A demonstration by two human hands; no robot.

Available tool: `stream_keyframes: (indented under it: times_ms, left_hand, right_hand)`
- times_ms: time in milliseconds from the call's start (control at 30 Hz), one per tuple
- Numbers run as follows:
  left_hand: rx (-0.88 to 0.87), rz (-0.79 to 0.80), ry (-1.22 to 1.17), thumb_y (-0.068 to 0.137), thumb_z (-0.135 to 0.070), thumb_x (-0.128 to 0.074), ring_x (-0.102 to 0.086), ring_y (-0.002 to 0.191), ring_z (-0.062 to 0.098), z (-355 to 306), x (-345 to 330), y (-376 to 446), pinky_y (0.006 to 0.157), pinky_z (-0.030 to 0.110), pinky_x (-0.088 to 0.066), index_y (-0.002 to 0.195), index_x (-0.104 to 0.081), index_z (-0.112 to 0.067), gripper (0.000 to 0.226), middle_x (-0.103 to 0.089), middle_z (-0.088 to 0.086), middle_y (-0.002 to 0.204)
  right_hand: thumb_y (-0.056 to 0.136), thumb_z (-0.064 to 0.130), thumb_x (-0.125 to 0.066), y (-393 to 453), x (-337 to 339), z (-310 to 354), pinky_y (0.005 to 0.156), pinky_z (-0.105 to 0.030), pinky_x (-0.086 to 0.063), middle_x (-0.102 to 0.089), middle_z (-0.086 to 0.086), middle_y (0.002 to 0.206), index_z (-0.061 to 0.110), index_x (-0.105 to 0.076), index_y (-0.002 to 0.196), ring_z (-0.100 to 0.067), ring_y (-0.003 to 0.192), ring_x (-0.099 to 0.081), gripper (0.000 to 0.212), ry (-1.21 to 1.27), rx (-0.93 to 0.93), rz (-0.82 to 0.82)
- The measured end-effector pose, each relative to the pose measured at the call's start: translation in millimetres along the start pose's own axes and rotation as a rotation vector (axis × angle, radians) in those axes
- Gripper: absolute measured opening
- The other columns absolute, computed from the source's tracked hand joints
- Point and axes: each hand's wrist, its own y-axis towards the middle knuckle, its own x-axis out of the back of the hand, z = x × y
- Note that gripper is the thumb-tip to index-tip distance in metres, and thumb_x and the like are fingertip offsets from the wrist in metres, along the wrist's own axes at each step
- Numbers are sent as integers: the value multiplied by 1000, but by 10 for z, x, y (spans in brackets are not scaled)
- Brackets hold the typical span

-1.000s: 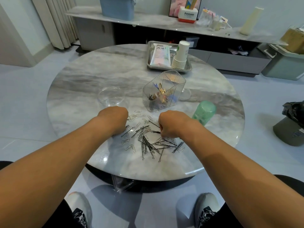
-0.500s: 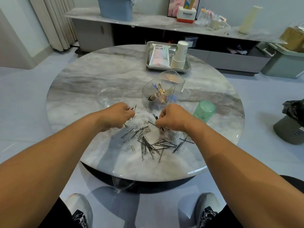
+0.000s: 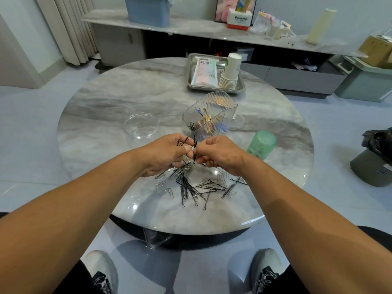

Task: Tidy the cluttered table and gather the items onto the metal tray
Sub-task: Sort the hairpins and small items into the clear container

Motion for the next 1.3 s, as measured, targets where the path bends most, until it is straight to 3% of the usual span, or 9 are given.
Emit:
stream_keyframes:
  times_ms: [200,367,533,700,833,1033,1133,1233,1300]
  left_hand:
    - [-21,26,135,104,-5,-51,-36,52,7,77,62,20,49,19,-36,126,-52,-11,23,-65,7,90]
    - [-35,21,186,105,-8,-48,-36,50,5,43,28,22,49,18,-34,127,-53,-14,23,-64,4,86]
    - [-21,-29,162,107,-8,-39,-32,47,5,7,-49,20,46,19,-26,106,-55,-7,16,-54,6,78]
    - [-118,-144,251,108,-32,-42,-38,53,6,80,-67,60,51,21,-34,89,-52,-12,29,-49,1,74]
    - [-80,-249,104,106,-30,-46,-37,48,7,113,-57,143,49,24,-33,83,-50,-14,28,-47,0,68]
    - [-8,-317,-253,107,-21,-39,-24,37,6,38,1,159,36,20,-20,85,-54,-10,28,-44,1,60]
    - [12,-379,-344,107,-19,-38,-25,39,7,-3,43,136,38,20,-18,80,-48,-10,31,-47,5,67]
    - [59,-410,-494,109,-19,-36,-32,44,8,-60,81,111,38,19,-23,83,-47,-11,29,-56,7,70]
    - [91,-372,-608,109,-15,-32,-33,44,8,-103,113,90,37,18,-22,86,-45,-14,26,-53,4,66]
  right_hand:
    - [91,13,-72,-45,29,-9,56,-19,-46,-73,-8,83,7,-68,92,-11,73,-68,7,-30,19,35]
    - [91,10,-70,-74,-4,56,52,-17,-45,-76,-22,94,12,-66,83,-14,73,-69,9,-89,80,9]
    - [93,6,-67,-72,-54,81,51,-19,-43,-72,-11,78,10,-66,78,-13,67,-68,15,-117,112,-6]
    - [94,5,-70,-75,-91,126,56,-23,-47,-71,-16,75,4,-70,81,-17,68,-68,13,-89,140,-14]
    - [86,-7,-74,-94,-104,167,55,-22,-49,-71,-14,73,5,-72,85,-20,67,-66,12,5,145,-22]
    - [87,-10,-71,-95,-49,221,55,-21,-54,-70,-13,79,6,-65,92,-16,64,-71,18,75,87,-82]
    - [87,-8,-71,-89,46,210,55,-20,-54,-71,-8,80,4,-70,88,-13,64,-69,12,-149,29,-102]
    - [86,0,-74,-78,93,134,74,-30,-61,-74,0,82,7,-78,90,-15,77,-70,9,-614,-26,-92]
    - [84,4,-77,-55,45,78,84,-37,-61,-74,3,79,14,-79,87,-16,82,-71,10,-796,-50,-111]
